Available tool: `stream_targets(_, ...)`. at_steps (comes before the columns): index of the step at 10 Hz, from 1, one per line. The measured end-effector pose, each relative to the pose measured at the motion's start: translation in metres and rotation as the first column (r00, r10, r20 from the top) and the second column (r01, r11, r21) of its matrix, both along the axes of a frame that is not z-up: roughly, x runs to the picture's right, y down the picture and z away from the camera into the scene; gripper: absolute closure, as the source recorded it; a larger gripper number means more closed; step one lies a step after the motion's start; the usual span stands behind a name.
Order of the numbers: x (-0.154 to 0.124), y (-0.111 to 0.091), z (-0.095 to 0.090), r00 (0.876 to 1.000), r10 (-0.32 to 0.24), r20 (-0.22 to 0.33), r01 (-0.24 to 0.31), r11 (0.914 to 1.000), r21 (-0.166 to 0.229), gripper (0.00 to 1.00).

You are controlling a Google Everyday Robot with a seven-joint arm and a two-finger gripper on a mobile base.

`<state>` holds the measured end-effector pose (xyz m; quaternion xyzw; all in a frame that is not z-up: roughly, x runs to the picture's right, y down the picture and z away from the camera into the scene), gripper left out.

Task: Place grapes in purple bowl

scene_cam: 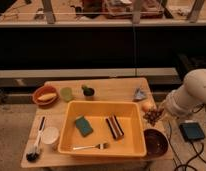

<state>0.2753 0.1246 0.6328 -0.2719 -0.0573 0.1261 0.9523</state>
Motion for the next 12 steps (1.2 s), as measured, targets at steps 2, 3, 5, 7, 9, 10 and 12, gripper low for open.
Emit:
stream_targets(2, 0.005, 0.018, 0.006, 1.0, 0.022, -0.009, -0.022, 0.9996, -0.015, 1.0)
stream_targets(3, 0.007, 0.024, 0.006, 0.999, 0.032, -0.013, -0.032, 0.9992, -0.023, 1.0)
stream_targets(5, 0.008, 0.031, 0.006, 0.999, 0.039, -0.015, -0.04, 0.9985, -0.037, 1.0)
stream_targets(7, 0.009, 0.037, 0.006, 0.999, 0.044, -0.016, -0.045, 0.9979, -0.047, 1.0)
stream_targets(9, 0.011, 0.041, 0.007, 0.999, 0.049, -0.02, -0.05, 0.9972, -0.055, 1.0)
stream_targets(10, 0.013, 0.044, 0.007, 0.998, 0.05, -0.023, -0.051, 0.9968, -0.061, 1.0)
stream_targets(12, 0.013, 0.048, 0.009, 0.998, 0.05, -0.023, -0.052, 0.9962, -0.07, 1.0)
